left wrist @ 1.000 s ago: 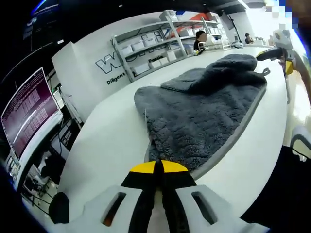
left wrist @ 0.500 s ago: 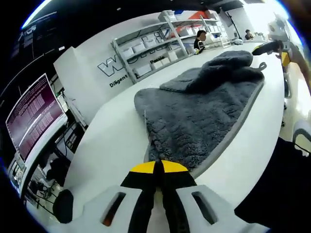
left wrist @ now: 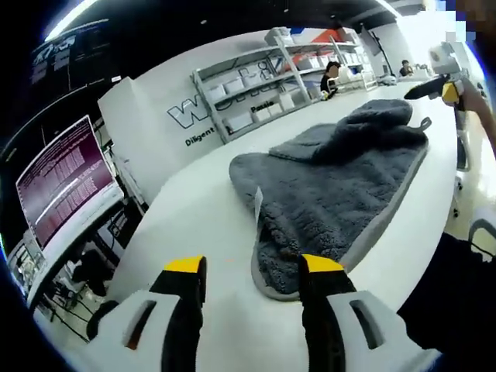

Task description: Open the folded towel by lifting each exposed corner and separating the folded layers until the towel lies flat within the target outline without major curled edges

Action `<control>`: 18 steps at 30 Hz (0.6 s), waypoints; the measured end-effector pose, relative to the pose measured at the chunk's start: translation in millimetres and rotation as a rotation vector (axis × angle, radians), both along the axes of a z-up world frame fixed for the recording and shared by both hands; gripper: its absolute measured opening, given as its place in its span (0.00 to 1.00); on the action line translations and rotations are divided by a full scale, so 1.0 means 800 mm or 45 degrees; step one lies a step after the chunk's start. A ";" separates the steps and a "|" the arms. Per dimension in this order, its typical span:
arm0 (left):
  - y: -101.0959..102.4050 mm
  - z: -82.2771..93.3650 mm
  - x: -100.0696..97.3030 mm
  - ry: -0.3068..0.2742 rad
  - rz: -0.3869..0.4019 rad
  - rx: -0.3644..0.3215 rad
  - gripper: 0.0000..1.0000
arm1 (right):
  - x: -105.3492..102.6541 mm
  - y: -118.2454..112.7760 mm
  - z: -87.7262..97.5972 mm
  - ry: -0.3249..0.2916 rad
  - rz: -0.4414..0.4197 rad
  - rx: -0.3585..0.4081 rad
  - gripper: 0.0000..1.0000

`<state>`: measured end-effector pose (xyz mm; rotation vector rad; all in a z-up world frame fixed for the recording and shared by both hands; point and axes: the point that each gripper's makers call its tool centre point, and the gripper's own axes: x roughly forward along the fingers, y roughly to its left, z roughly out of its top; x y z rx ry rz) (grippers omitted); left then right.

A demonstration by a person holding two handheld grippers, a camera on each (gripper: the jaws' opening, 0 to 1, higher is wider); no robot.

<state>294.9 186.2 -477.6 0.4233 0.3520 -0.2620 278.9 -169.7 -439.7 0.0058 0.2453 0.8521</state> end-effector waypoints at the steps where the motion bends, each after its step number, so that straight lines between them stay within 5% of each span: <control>1: -0.002 0.000 -0.002 0.011 -0.005 -0.034 0.66 | 0.001 0.001 -0.001 0.006 -0.001 -0.005 0.95; 4: -0.002 -0.001 -0.006 0.029 -0.012 -0.080 0.80 | 0.003 0.002 -0.005 0.016 -0.001 -0.026 0.95; 9: -0.011 -0.009 -0.010 0.061 -0.042 -0.149 0.84 | 0.004 0.006 -0.007 0.026 -0.002 -0.028 0.94; 13: -0.025 -0.011 -0.012 0.087 -0.074 -0.326 0.99 | 0.004 0.011 -0.009 0.026 0.008 -0.056 0.94; 18: -0.023 -0.017 -0.013 0.091 -0.080 -0.287 0.99 | 0.008 0.010 -0.007 0.039 -0.008 -0.040 0.94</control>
